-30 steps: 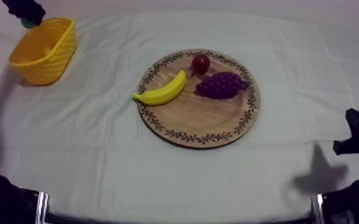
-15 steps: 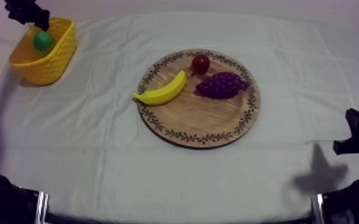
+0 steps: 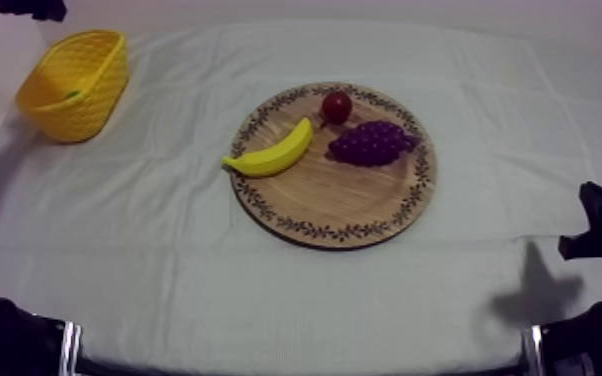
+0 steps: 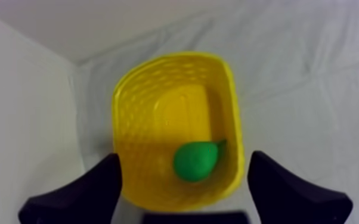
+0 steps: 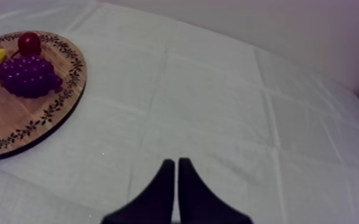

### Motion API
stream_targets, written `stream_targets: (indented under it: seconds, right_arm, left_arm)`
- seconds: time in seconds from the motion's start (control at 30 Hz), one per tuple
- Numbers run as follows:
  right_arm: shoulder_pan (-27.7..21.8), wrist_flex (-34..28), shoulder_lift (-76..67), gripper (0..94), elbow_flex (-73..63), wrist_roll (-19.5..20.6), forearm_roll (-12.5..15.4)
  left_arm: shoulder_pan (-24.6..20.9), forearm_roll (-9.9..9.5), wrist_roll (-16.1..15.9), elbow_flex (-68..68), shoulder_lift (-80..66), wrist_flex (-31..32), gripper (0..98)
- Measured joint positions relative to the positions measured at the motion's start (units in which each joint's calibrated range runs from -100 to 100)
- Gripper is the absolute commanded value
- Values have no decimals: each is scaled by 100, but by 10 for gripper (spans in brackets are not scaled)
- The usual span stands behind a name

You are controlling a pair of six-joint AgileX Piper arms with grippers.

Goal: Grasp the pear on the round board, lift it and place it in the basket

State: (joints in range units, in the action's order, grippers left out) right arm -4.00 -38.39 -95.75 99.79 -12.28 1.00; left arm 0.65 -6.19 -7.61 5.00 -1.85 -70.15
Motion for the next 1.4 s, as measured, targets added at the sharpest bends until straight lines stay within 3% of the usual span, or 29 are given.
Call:
stream_targets:
  seconds: [0.37, 0.77, 1.03, 1.4]
  right_arm:
    - [0, 0, 0, 3, 0, 0, 0]
    - [0, 0, 0, 3, 0, 0, 0]
    - [0, 0, 0, 3, 0, 0, 0]
    - [0, 0, 0, 3, 0, 0, 0]
  left_arm:
    - [199, 211, 247, 1655, -2737, 894, 451]
    - [136, 344, 544, 4430, -5703, 2472, 55]
    - [81, 344, 782, 6641, -7430, 3678, 4]
    - [203, 295, 977, 9010, -9231, 4086, 1]
